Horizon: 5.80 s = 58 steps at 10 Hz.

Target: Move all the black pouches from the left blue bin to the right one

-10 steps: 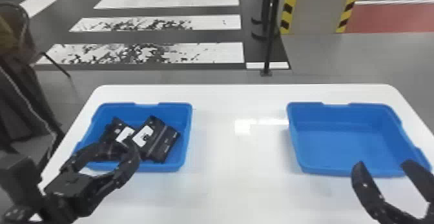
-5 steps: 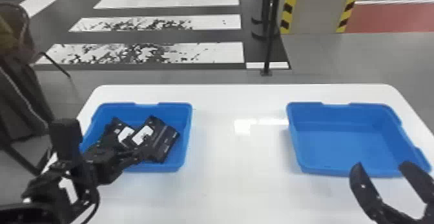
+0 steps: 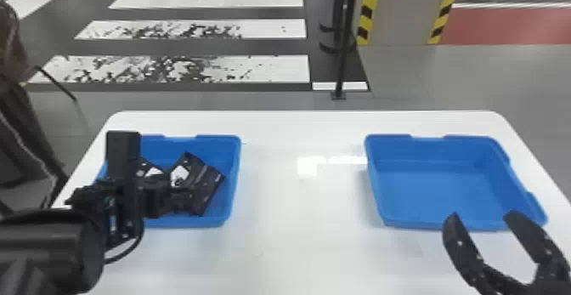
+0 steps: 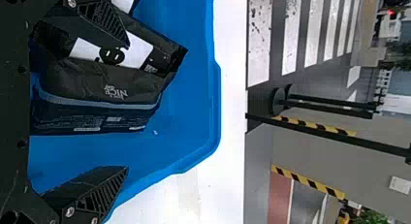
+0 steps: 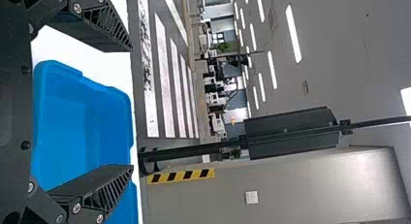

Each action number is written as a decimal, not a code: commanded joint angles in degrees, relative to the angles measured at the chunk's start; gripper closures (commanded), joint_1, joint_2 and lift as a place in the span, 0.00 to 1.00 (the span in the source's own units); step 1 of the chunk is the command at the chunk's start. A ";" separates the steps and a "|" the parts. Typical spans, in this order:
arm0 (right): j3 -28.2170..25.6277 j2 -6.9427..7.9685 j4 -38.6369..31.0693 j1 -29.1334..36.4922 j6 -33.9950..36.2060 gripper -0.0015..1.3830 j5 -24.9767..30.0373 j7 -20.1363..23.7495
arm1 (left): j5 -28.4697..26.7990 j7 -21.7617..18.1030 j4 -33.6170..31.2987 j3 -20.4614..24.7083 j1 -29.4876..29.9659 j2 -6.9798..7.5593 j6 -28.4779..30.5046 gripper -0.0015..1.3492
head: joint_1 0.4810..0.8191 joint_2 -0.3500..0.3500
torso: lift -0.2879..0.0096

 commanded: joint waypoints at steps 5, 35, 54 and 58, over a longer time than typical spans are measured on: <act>0.06 0.05 0.60 -0.30 0.00 0.13 -0.33 0.00 | 0.46 -1.51 4.27 -2.85 -3.86 0.77 7.58 0.48 | 0.63 0.51 | 0.50; 0.29 0.05 2.00 -0.87 0.70 0.13 -2.16 0.09 | -3.19 -0.72 9.61 -7.76 -11.87 1.48 21.36 0.69 | 0.63 0.50 | 0.50; 12.17 -5.98 1.58 -16.05 32.34 0.13 -22.27 10.29 | 11.89 -3.97 -26.67 -16.33 9.36 2.27 13.21 0.90 | 0.63 0.52 | 0.50; 12.17 -5.80 3.55 -19.15 32.62 0.55 -23.30 10.20 | 14.29 -3.88 -26.39 -21.48 7.95 2.71 13.49 0.90 | 0.63 0.40 | 0.50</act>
